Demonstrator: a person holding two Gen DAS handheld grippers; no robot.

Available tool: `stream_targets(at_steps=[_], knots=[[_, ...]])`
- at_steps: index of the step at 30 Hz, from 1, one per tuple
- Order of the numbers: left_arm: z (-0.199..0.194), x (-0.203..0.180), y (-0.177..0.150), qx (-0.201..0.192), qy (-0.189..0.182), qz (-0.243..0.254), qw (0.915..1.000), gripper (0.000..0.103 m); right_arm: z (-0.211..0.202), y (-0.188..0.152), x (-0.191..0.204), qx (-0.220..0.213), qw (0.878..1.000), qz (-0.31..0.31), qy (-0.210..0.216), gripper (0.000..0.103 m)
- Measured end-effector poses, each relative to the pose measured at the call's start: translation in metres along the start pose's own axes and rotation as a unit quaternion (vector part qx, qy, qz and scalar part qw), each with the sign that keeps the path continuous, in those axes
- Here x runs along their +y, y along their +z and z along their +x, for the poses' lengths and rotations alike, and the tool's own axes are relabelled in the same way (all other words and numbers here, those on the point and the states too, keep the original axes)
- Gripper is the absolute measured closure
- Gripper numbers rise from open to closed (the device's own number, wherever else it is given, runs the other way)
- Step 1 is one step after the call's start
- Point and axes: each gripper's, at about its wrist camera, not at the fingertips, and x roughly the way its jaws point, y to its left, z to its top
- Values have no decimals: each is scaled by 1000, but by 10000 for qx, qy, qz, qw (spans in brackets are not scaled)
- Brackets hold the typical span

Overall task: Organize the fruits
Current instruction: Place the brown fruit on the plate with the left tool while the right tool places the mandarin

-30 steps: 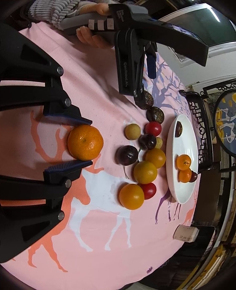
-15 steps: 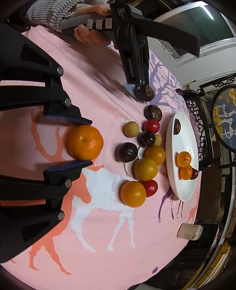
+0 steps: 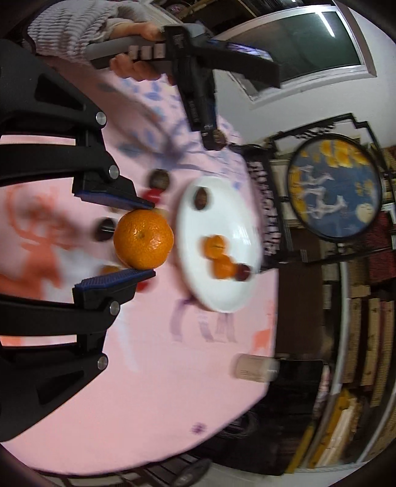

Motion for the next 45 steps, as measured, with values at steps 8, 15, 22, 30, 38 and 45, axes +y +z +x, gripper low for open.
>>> stream_targets(at_steps=[8, 15, 22, 30, 38, 45], knots=[[60, -18, 43, 213, -23, -47, 9998, 62, 70, 58, -5, 158, 9998, 57, 107, 65], [111, -21, 42, 541, -32, -125, 9985, 62, 139, 54, -12, 659, 9978, 13, 2, 65], [128, -27, 40, 569, 72, -62, 9983, 61, 157, 53, -14, 817, 9966, -30, -2, 64], [114, -33, 39, 288, 95, 82, 9995, 42, 151, 51, -16, 727, 9973, 36, 11, 62], [78, -35, 29, -122, 301, 237, 9992, 34, 129, 52, -10, 516, 9986, 55, 107, 62], [43, -38, 16, -387, 272, 271, 9985, 32, 95, 43, 0, 271, 9995, 17, 182, 62]])
